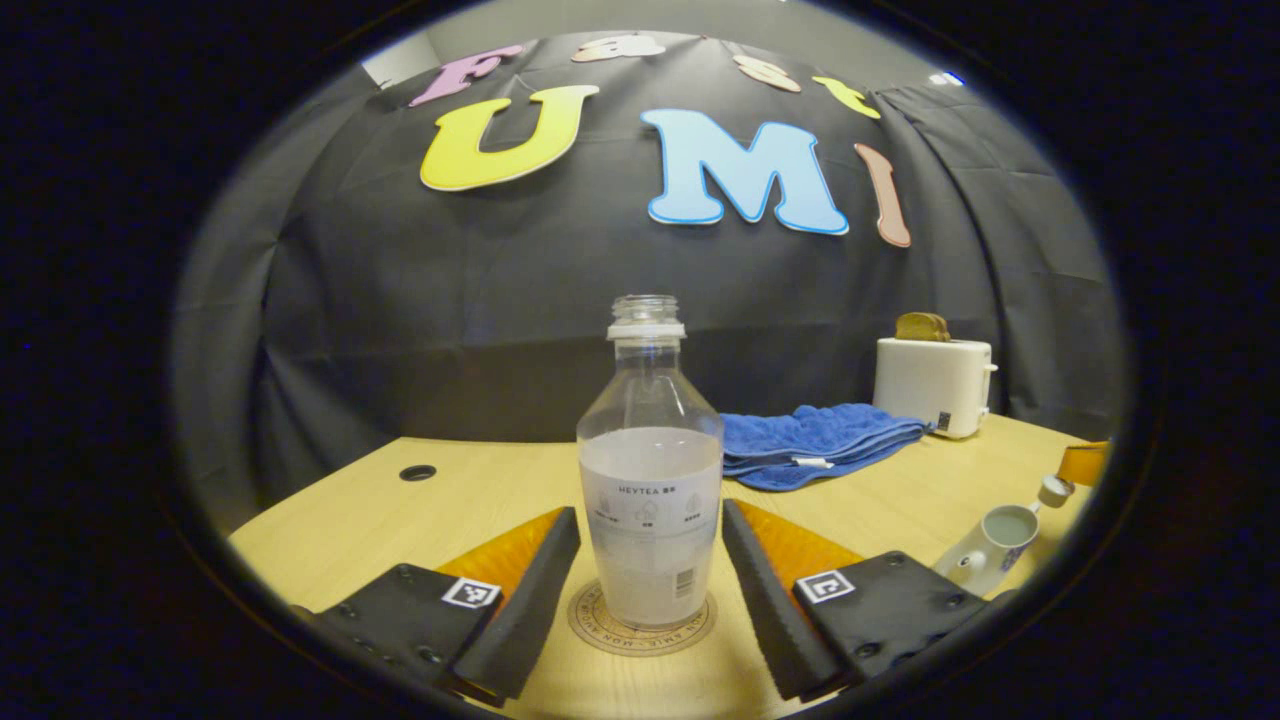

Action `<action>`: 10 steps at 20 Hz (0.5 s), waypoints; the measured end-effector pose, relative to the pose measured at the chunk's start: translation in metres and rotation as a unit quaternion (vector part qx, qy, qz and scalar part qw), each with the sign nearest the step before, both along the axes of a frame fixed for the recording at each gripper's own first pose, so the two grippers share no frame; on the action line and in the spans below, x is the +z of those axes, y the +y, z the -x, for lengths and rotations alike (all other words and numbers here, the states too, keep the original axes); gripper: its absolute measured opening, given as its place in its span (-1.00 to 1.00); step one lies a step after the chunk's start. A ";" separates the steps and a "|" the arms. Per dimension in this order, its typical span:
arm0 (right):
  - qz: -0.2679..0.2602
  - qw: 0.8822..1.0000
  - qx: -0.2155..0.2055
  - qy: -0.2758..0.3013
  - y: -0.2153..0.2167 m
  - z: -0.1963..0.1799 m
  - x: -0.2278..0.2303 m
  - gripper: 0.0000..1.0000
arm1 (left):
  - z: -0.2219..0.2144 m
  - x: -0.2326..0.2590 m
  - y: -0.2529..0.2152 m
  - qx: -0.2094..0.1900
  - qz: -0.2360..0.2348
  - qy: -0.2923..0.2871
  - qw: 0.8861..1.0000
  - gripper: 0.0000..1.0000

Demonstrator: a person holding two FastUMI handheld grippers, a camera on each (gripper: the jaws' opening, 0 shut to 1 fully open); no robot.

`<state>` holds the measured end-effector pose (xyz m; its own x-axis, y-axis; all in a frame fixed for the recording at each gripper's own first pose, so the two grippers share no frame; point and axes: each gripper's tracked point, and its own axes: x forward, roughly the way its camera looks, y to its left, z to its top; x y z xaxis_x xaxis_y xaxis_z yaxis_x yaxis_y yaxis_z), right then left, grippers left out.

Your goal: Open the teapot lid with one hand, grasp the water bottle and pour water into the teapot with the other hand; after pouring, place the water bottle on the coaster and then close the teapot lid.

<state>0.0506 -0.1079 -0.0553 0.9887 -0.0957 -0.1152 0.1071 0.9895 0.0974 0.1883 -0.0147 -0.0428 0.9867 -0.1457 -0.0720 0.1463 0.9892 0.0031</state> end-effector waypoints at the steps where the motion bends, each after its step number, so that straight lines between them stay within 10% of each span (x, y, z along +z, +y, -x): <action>1: 0.000 1.000 0.001 -0.001 0.000 0.000 0.000 -0.99 | 0.004 -0.001 0.000 0.000 0.003 0.002 1.000 0.94; 10: -0.007 0.999 0.028 -0.027 0.018 0.001 0.014 -0.99 | 0.033 -0.006 0.010 0.004 0.030 0.026 0.999 1.00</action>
